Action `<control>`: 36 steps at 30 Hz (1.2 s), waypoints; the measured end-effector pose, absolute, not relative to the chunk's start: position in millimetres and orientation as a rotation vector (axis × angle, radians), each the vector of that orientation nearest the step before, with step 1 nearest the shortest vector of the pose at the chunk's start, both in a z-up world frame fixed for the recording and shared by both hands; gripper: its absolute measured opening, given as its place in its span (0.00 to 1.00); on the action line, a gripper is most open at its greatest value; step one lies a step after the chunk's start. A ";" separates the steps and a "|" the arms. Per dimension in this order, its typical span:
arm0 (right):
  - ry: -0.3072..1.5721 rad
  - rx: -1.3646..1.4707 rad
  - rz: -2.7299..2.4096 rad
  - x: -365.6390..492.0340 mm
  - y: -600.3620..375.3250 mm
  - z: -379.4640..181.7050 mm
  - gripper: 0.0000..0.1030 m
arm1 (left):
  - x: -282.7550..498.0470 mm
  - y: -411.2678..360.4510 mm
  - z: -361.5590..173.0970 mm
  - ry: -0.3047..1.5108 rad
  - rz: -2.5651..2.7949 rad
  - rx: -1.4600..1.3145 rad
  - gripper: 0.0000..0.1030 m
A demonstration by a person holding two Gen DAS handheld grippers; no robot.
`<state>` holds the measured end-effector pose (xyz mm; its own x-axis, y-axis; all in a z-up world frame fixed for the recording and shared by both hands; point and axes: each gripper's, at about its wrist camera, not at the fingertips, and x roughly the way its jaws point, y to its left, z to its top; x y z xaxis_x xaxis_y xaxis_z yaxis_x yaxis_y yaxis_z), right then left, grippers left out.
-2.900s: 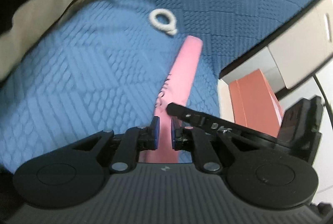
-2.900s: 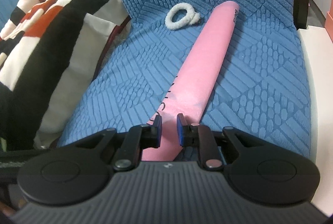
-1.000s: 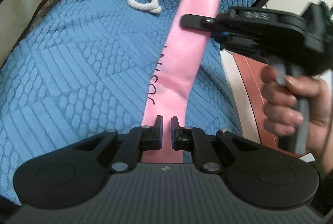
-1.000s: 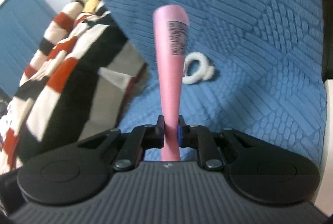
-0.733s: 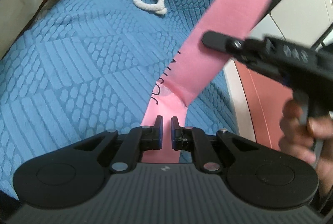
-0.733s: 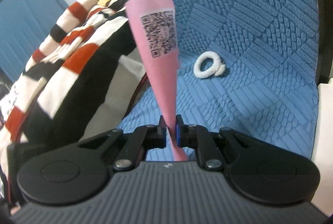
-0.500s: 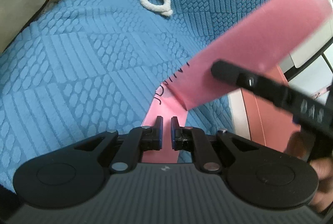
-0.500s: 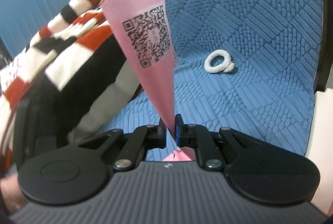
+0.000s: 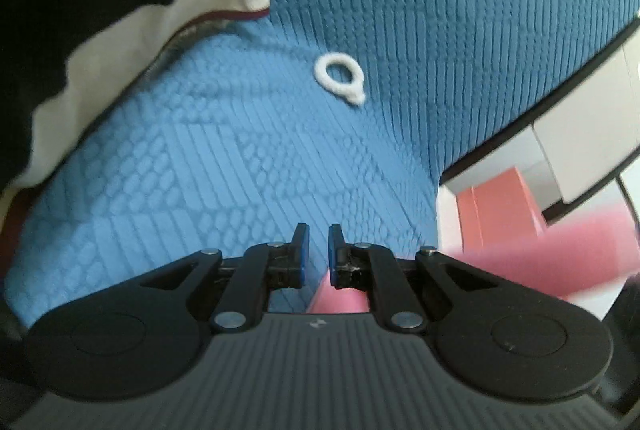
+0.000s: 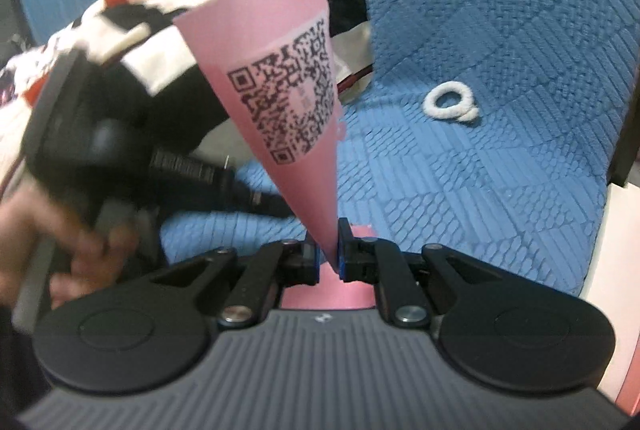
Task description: Fold shopping bag
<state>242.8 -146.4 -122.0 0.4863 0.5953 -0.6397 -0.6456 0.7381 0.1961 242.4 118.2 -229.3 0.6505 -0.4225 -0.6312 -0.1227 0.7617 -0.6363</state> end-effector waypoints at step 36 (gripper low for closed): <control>0.864 -0.124 0.708 203.6 -165.9 -124.6 0.28 | 254.2 72.8 -248.6 1.058 -0.433 -0.505 0.01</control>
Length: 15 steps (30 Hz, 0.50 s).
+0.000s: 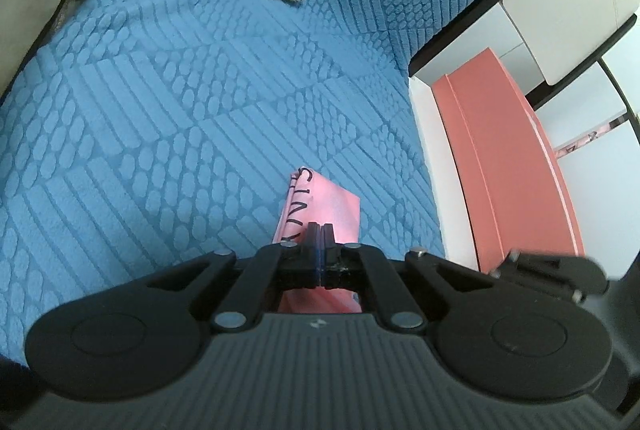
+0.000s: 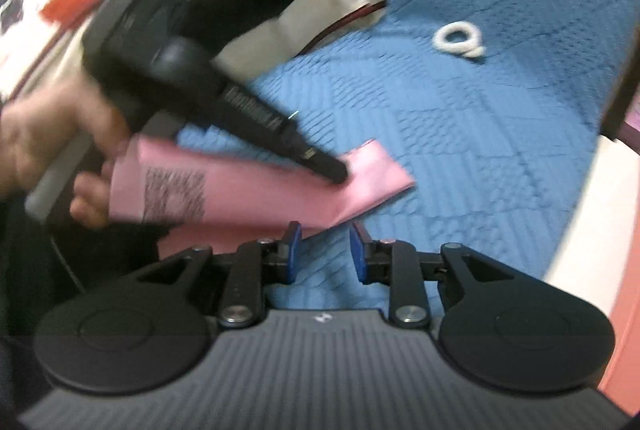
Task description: Fold shopping bag
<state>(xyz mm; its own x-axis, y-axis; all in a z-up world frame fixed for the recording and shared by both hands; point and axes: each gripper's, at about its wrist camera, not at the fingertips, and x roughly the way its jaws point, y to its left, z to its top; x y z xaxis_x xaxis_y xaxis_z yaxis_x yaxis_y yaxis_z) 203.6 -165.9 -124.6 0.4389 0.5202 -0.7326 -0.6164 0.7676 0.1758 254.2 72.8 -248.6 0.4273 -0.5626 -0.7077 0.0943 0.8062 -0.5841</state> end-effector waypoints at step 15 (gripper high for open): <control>0.923 -0.051 0.752 240.6 -131.6 -156.3 0.27 | 242.2 75.9 -238.9 1.014 -0.388 -0.475 0.01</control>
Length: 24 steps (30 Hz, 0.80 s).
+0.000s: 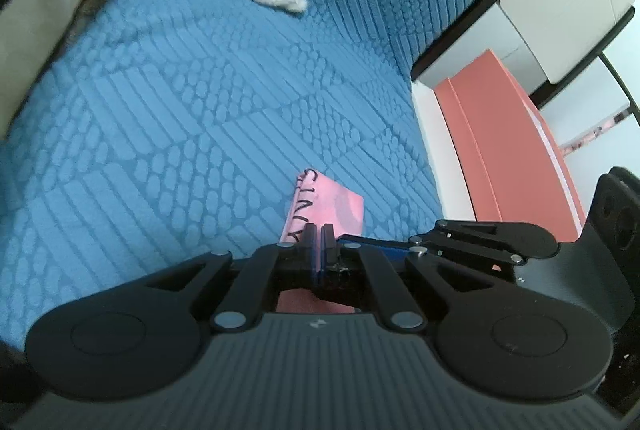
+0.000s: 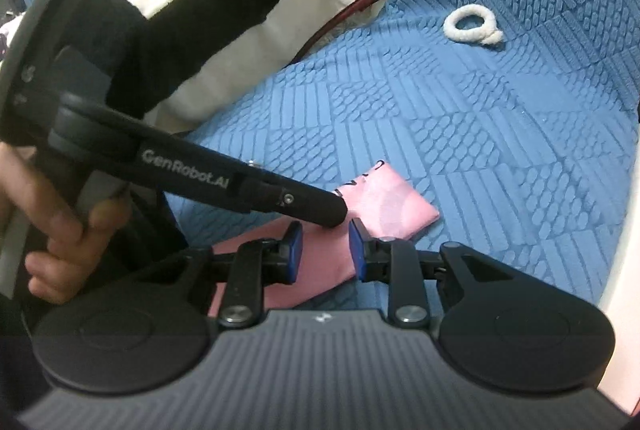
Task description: Fold shopping bag
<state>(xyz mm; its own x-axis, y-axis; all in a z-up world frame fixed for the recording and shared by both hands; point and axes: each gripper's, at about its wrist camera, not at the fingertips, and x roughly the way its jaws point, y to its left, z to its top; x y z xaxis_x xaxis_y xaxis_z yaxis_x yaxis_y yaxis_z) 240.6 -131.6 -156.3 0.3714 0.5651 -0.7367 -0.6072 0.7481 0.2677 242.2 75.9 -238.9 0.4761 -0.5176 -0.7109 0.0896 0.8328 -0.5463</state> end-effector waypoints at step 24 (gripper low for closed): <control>0.953 0.276 0.613 270.2 -167.5 -157.3 0.42 | 181.1 52.1 -228.4 1.037 -0.269 -0.337 0.01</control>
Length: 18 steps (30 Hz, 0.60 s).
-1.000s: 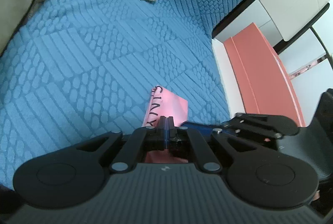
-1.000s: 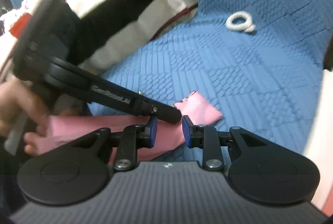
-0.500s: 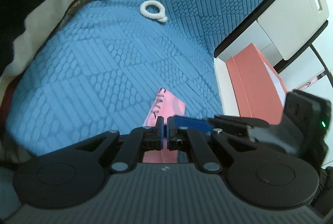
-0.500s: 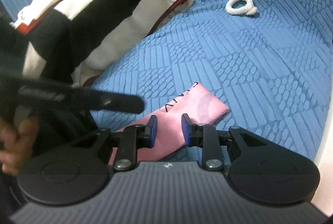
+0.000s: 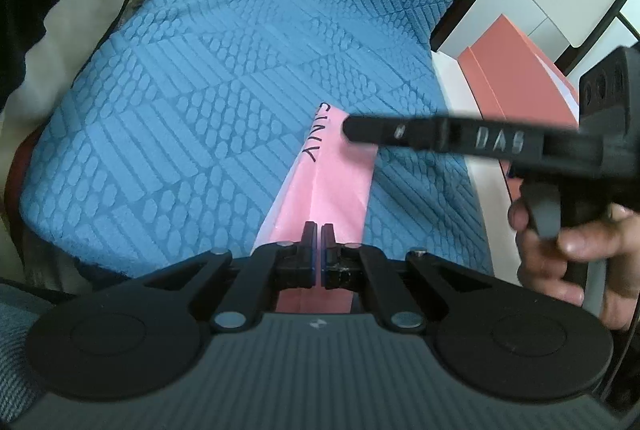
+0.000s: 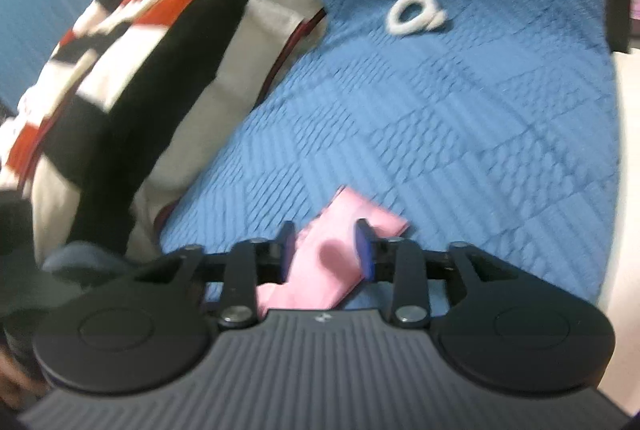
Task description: Fold shopping bag
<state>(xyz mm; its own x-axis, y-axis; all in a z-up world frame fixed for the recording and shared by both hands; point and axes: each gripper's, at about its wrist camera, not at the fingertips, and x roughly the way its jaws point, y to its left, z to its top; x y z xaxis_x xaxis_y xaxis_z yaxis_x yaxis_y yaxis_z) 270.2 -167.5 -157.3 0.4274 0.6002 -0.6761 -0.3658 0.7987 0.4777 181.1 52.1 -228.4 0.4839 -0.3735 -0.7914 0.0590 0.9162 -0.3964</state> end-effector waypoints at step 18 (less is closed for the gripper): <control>1.050 0.584 0.599 301.7 -193.4 -186.9 0.45 | 179.5 49.0 -226.1 1.032 -0.250 -0.323 0.01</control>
